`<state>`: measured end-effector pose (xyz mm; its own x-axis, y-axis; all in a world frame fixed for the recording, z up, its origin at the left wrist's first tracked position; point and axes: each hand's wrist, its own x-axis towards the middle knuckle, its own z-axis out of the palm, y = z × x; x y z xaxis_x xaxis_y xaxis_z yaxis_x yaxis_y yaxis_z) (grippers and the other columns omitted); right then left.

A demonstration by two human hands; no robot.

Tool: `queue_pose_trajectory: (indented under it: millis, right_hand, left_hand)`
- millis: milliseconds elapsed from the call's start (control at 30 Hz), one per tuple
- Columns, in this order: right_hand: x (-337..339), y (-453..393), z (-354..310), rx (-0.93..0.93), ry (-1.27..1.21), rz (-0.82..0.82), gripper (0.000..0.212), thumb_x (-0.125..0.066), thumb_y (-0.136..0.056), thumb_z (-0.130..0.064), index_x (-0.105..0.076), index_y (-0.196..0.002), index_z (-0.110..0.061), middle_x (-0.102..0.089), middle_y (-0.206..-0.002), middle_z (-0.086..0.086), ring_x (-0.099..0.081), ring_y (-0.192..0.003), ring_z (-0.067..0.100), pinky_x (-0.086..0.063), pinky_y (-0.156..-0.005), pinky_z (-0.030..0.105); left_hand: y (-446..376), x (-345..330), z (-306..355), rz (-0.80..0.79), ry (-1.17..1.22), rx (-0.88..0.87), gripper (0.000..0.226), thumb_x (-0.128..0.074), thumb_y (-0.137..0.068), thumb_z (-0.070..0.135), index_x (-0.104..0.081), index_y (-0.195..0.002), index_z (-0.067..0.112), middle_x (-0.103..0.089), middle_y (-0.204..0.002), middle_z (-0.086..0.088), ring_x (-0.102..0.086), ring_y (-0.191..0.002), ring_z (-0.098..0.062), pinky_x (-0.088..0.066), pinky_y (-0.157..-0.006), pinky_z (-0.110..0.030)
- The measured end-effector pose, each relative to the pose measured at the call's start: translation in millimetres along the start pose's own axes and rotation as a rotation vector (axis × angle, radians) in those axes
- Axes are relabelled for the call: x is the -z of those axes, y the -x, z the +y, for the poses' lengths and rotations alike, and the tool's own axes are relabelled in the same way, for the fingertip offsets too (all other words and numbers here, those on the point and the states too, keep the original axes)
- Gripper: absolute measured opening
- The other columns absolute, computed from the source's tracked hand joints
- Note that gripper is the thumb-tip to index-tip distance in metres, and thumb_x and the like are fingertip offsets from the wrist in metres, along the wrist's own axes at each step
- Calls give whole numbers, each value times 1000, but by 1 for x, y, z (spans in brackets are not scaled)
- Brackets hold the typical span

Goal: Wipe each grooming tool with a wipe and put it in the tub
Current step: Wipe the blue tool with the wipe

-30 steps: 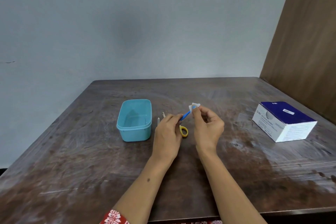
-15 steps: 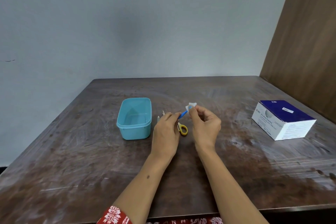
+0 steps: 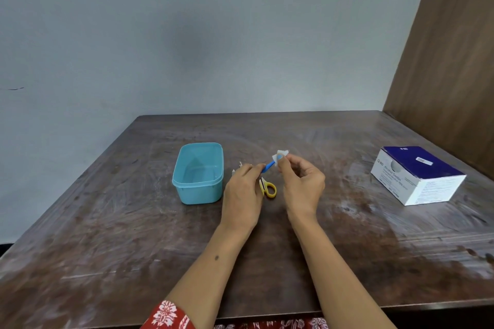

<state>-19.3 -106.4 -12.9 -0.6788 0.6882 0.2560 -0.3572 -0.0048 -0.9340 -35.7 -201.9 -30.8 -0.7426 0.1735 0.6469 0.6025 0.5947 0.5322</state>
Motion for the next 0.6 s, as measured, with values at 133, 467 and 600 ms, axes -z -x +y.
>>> queue_pose_trajectory:
  millis: [133,467,600]
  right_hand:
    - [0,-2,0,-3,-26,33,15,-72,-80,-10,-71,-78,-25,-71,-72,-1,-66,-69,8,-55,-71,28]
    - [0,5,-1,8,61,-159,10,-71,-81,-10,-72,-80,-20,-71,-70,-8,-67,-65,2,-49,-61,15]
    - [2,5,-5,21,25,-105,10,-71,-82,-11,-72,-80,-20,-71,-70,-8,-64,-62,-1,-48,-56,12]
  left_hand:
    - [0,-1,0,-2,9,0,35,-54,-85,-3,-63,-117,9,-64,-97,-7,-60,-87,-21,-52,-78,-40]
    - [0,0,-1,9,44,-33,38,-56,-83,-4,-63,-118,8,-63,-91,-7,-60,-81,-22,-51,-72,-36]
    - [-1,-1,2,41,73,-30,30,-58,-87,2,-64,-116,9,-67,-94,-6,-63,-83,-19,-51,-75,-31]
